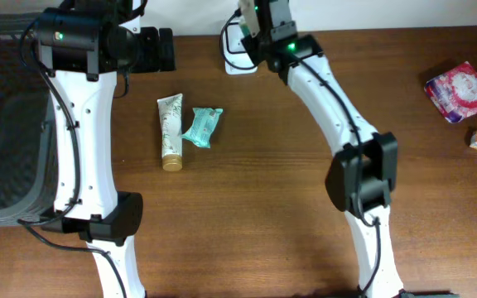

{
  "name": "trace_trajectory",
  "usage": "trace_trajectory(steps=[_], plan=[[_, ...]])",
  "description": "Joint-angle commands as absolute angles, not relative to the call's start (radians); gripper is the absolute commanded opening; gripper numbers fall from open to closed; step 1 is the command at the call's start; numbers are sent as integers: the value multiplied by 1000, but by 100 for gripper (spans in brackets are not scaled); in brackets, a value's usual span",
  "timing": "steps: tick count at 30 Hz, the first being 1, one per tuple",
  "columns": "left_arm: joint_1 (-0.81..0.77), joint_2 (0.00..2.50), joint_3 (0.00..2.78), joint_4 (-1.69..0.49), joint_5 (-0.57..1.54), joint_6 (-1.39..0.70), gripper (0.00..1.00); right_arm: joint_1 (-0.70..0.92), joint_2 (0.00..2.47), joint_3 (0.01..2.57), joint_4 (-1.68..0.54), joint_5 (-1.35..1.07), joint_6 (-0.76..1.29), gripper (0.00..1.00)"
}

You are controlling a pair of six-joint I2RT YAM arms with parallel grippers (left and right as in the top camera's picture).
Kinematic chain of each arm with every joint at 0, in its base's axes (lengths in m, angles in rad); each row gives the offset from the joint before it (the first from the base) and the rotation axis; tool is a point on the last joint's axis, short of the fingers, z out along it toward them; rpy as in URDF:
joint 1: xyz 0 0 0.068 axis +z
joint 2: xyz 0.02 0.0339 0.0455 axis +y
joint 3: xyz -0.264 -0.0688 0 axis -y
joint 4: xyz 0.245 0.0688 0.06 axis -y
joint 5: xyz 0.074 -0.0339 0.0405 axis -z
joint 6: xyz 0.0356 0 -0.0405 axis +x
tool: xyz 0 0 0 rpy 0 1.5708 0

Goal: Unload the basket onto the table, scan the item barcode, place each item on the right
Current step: 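Hold the wipes pack before the scanner, then carry it right, then drop the wipes pack at the table's right edge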

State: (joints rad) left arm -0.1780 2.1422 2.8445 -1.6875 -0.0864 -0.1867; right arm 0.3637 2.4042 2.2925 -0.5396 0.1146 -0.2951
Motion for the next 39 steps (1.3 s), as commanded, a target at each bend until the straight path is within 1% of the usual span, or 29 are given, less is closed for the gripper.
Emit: trace_trajectory(steps=[1, 3, 5, 10, 16, 19, 21, 23, 25, 26, 27, 28, 31, 34, 37, 39], plan=[[-174, 2138, 2844, -1688, -87, -182, 99, 366, 2430, 2300, -442, 155, -462, 4], [-174, 2138, 2844, -1688, -87, -182, 99, 367, 2430, 2300, -391, 154, -602, 4], [-174, 2138, 2844, -1688, -87, -182, 99, 367, 2431, 2300, -377, 138, -698, 4], [-174, 2138, 2844, -1688, -87, -182, 99, 366, 2445, 2300, -368, 56, -703, 4], [-174, 2138, 2844, -1688, -87, -182, 99, 366, 2476, 2300, -362, 26, -687, 4], [-174, 2138, 2844, -1688, -87, -182, 99, 365, 2476, 2300, -357, 26, -563, 4], [-174, 2138, 2844, -1688, -87, -182, 99, 358, 2466, 2302, -351, 59, -404, 4], [-174, 2138, 2844, -1688, -87, -182, 99, 332, 2447, 2302, -352, 125, -139, 4], [-174, 2138, 2844, -1688, -87, -182, 99, 281, 2416, 2302, -380, 136, 98, 4], [-174, 2138, 2844, -1688, -87, -182, 99, 250, 2397, 2302, -408, 136, 179, 4], [-174, 2138, 2844, -1688, -87, -182, 99, 215, 2377, 2302, -445, 136, 249, 4], [-174, 2138, 2844, -1688, -87, -182, 99, 144, 2341, 2302, -538, 136, 364, 4], [-174, 2138, 2844, -1688, -87, -182, 99, 24, 2300, 2302, -748, 136, 550, 4], [-174, 2138, 2844, -1688, -87, -182, 99, -96, 2297, 2302, -962, 136, 651, 4], [-174, 2138, 2844, -1688, -87, -182, 99, -226, 2297, 2302, -1134, 136, 804, 4], [-174, 2138, 2844, -1688, -87, -182, 99, -332, 2297, 2302, -1209, 136, 822, 4]])
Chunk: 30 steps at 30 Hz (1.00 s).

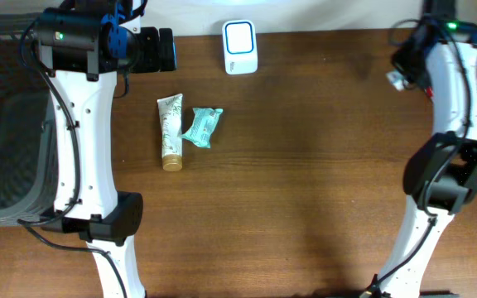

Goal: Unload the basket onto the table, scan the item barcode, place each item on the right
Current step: 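Drop the wipes pack at the table's right edge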

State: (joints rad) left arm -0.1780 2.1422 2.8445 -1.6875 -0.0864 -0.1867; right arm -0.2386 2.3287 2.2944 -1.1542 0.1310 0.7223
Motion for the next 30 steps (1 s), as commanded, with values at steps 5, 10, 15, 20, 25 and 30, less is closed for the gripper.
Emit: trace_trajectory(steps=[5, 10, 15, 20, 25, 30], plan=[[-174, 2138, 2844, -1688, -87, -182, 99, -490, 2297, 2300, -1299, 142, 821, 4], [-174, 2138, 2844, -1688, -87, -182, 99, -566, 2303, 2300, -1299, 152, 821, 5], [-174, 2138, 2844, -1688, -87, -182, 99, -570, 2337, 2300, -1308, 228, 821, 8], [-174, 2138, 2844, -1688, -87, -182, 99, -570, 2365, 2296, -1306, 259, 820, 19], [-174, 2138, 2844, -1688, -87, -182, 99, -570, 2365, 2295, -1306, 247, 810, 36], [-174, 2138, 2844, -1688, -87, -182, 99, -552, 2365, 2295, -1264, -174, 443, 52]])
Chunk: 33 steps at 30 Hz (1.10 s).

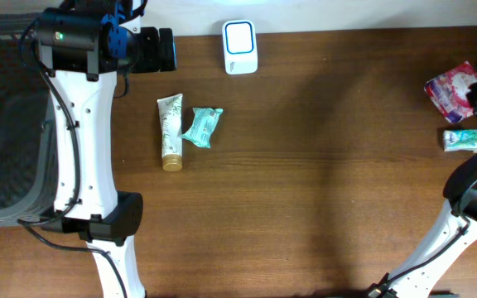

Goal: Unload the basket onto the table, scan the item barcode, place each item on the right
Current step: 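Drop the wipes pack at the table's right edge, then reach the right gripper to the second green pouch and grasp it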

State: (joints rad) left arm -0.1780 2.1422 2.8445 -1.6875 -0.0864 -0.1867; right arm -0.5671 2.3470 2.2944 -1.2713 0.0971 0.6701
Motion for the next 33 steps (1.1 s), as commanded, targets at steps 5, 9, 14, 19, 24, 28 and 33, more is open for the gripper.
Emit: trace_trajectory(steps=[5, 9, 14, 19, 24, 28, 33], plan=[[-174, 2138, 2844, -1688, -87, -182, 99, -429, 2365, 2295, -1338, -607, 124, 67], [-174, 2138, 2844, -1688, -87, -182, 99, -242, 2365, 2294, -1396, -651, 104, 70], [-174, 2138, 2844, -1688, -87, -182, 99, 73, 2365, 2292, -1267, -646, 113, 99], [-174, 2138, 2844, -1688, -87, -182, 99, 290, 2383, 2247, -1027, -564, 344, 99], [-174, 2138, 2844, -1688, -87, -182, 99, 399, 2432, 2196, -899, -566, 442, 99], [-174, 2138, 2844, -1688, -87, -182, 99, 447, 2472, 2156, -808, -571, 473, 99], [-174, 2138, 2844, -1688, -87, -182, 99, 485, 2528, 2148, -793, -567, 533, 98]])
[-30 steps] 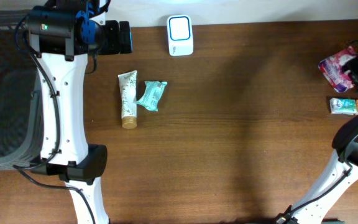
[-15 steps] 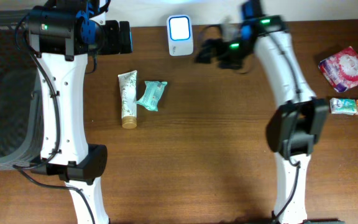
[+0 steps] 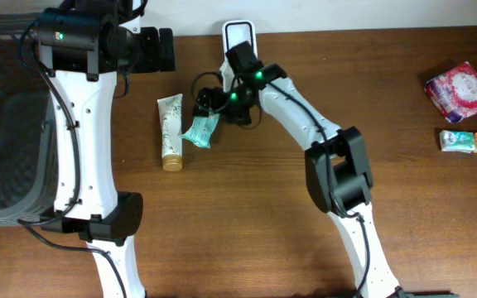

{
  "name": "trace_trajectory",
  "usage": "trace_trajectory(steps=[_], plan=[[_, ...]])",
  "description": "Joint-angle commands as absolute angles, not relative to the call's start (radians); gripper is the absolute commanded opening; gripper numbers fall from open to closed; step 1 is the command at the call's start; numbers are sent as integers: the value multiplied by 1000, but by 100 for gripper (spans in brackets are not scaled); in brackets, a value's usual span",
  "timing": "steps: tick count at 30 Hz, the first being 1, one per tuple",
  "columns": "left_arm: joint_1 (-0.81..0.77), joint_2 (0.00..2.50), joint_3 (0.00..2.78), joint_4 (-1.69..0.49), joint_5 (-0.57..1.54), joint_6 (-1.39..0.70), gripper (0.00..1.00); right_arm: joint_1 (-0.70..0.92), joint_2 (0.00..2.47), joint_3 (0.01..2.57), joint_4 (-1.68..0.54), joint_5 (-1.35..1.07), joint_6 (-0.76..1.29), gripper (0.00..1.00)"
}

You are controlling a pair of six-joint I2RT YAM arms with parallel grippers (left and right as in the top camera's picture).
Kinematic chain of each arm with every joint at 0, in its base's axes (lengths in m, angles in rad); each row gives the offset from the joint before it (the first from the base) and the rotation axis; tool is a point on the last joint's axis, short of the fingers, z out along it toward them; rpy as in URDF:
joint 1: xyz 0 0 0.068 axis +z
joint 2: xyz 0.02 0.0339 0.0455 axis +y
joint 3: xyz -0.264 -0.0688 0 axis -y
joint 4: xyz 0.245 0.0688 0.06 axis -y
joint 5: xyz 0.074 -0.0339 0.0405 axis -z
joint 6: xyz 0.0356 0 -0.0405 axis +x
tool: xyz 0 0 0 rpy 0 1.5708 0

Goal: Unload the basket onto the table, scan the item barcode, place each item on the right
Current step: 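Reach the right gripper to the second green pouch and grasp it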

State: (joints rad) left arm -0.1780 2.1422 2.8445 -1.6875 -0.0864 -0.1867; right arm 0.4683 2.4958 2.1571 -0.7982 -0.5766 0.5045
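Note:
A teal packet [image 3: 199, 132] lies on the brown table beside a cream tube [image 3: 171, 132]. My right gripper [image 3: 209, 101] hangs just over the packet's far end, its dark fingers apart and nothing seen between them. The white scanner [image 3: 238, 33] stands at the table's back edge, partly covered by my right wrist. My left gripper [image 3: 166, 50] is held high at the back left, away from all items; its jaws are not clear from above.
At the far right lie a purple-pink pack [image 3: 460, 87], a small green-white item [image 3: 456, 141] and an orange item. A dark mesh basket fills the left edge. My right arm stretches diagonally across the table's middle.
My right arm has swung from the far right edge to the back left, and its gripper is now over the teal packet. The green-white item stays next to the orange one.
My right gripper was first at the scanner. Then it was near the right edge with a small item in it. Then that green-white item lay by the orange one, the arm at the edge. Now the gripper is over the teal packet. The left arm stayed put.

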Motion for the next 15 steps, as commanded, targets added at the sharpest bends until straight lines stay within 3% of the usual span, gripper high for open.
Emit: trace_trajectory(steps=[1, 3, 6, 7, 9, 11, 15], plan=[[-174, 2138, 2844, -1688, -87, -182, 99, 492, 2543, 2148, -793, -568, 533, 90], [-174, 2138, 2844, -1688, -87, -182, 99, 500, 2556, 2147, -797, -567, 532, 79], [-174, 2138, 2844, -1688, -87, -182, 99, 503, 2559, 2147, -823, -534, 532, 30], [-174, 2138, 2844, -1688, -87, -182, 99, 489, 2551, 2147, -848, -537, 532, 24], [-174, 2138, 2844, -1688, -87, -182, 99, 468, 2536, 2148, -878, -535, 523, 22], [-174, 2138, 2844, -1688, -87, -182, 99, 437, 2508, 2148, -917, -528, 464, 12], [-174, 2138, 2844, -1688, -87, -182, 99, 361, 2396, 2159, -1112, -268, 395, 11]])
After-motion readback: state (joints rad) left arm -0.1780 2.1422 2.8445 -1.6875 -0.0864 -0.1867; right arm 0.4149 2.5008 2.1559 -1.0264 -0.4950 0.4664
